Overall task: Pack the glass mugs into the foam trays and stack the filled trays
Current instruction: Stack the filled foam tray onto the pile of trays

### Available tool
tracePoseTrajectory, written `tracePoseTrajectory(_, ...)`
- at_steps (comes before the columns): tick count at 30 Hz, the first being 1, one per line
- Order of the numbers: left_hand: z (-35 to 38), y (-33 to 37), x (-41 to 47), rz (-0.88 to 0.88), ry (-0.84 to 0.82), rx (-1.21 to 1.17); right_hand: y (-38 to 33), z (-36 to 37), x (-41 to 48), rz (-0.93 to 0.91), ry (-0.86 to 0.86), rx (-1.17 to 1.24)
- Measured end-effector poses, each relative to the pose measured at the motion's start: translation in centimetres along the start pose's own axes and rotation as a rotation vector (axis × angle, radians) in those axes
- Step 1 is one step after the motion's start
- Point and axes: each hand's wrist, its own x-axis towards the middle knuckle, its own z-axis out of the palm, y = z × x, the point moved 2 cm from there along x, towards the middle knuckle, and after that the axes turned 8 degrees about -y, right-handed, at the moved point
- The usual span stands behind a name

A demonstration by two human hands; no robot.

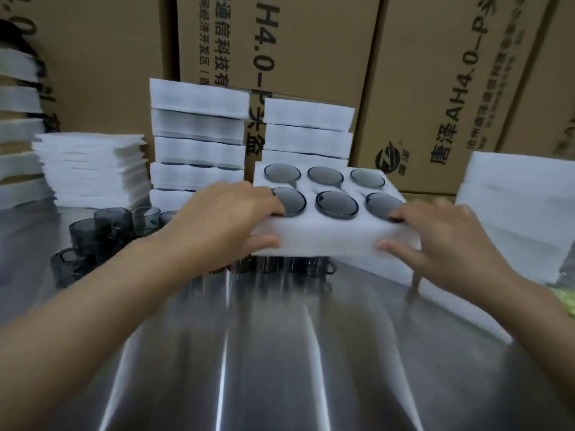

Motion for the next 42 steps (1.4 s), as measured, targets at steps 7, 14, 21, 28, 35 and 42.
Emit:
tracePoseTrajectory(7, 5.9, -1.4, 10.5, -0.007, -0.255, -0.144, 6.7, 2.3, 7.8, 0.114, -0.266, -0.347)
tracePoseTrajectory(14, 11.2, -3.4, 14.3, 0.008, -0.344, -0.350, 8.0, 3.5, 8.8, 0.083, -0.285, -0.504)
tracePoseTrajectory(21, 12.8, -3.1, 17.8, 0.098, -0.337, -0.390, 9.6, 3.4, 8.2, 0.166, -0.296, -0.427)
tracePoseTrajectory(28, 12.3, -2.4, 18.6, 0.227, -0.294, -0.353, 10.7, 3.7, 7.0, 0.283, -0.320, -0.322)
tracePoseTrajectory(35, 12.9, -2.6, 21.3, 0.153, -0.288, -0.294, 9.7, 5.1, 6.2, 0.391, -0.264, -0.335)
tracePoseTrajectory(42, 15.0, -2.0, 25.6, 0.049, -0.246, -0.150, 10.7, 7.9, 8.8, 0.561, -0.256, -0.344)
